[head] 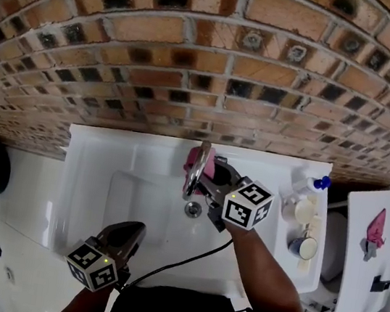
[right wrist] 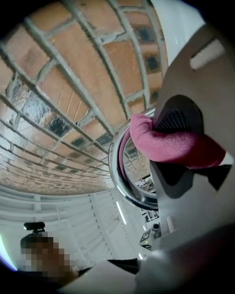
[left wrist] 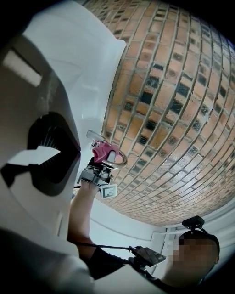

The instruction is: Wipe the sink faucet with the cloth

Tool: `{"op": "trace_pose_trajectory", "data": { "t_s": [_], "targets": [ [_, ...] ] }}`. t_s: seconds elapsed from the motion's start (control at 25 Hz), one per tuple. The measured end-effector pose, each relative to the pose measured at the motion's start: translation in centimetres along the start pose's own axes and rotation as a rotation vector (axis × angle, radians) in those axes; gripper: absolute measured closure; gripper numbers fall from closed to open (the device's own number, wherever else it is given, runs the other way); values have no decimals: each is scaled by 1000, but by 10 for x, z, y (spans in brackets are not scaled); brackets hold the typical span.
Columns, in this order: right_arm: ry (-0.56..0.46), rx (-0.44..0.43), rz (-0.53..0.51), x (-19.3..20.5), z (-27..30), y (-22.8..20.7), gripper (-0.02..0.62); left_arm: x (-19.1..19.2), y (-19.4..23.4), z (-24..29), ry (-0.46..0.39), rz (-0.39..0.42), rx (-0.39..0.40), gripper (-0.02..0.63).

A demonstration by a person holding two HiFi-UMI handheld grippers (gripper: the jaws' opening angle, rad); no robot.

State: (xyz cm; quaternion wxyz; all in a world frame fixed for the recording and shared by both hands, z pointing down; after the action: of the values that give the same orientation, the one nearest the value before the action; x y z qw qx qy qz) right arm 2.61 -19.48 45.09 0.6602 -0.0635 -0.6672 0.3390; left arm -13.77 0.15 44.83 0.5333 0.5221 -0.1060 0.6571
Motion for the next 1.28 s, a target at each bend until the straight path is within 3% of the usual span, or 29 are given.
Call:
{"op": "trace_pose_trajectory", "data": {
  "t_s": [0.28, 0.44, 0.84, 1.12, 1.28],
  "targets": [
    [63, -69, -297, -15, -12, 24, 446, 4, -7, -14, -27, -1, -22, 600],
    [167, -58, -572, -16, -18, 33, 446, 5, -14, -18, -35, 8, -17, 600],
    [353, 32, -1002, 6, -26, 58, 451, 7, -25, -33, -74, 6, -6, 600],
    [431, 96, -1065, 22, -32, 64, 451, 6, -34, -36, -87, 19, 23, 600],
    [446, 115, -1005, 35, -36, 64, 451, 10, -35, -39, -79, 24, 35, 600]
  ]
}}
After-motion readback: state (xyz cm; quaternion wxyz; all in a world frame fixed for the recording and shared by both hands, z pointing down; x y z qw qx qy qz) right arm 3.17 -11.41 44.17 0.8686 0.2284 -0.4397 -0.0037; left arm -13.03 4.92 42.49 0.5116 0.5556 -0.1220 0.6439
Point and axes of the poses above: the fingertips, and each gripper's own axes: z forward along the fingers, y to its left, x out of its underside, the point moved 6 cm from there along -z, backward along the fingers, and after that the axes turned 4 degrees about z, right-handed, at the moved point
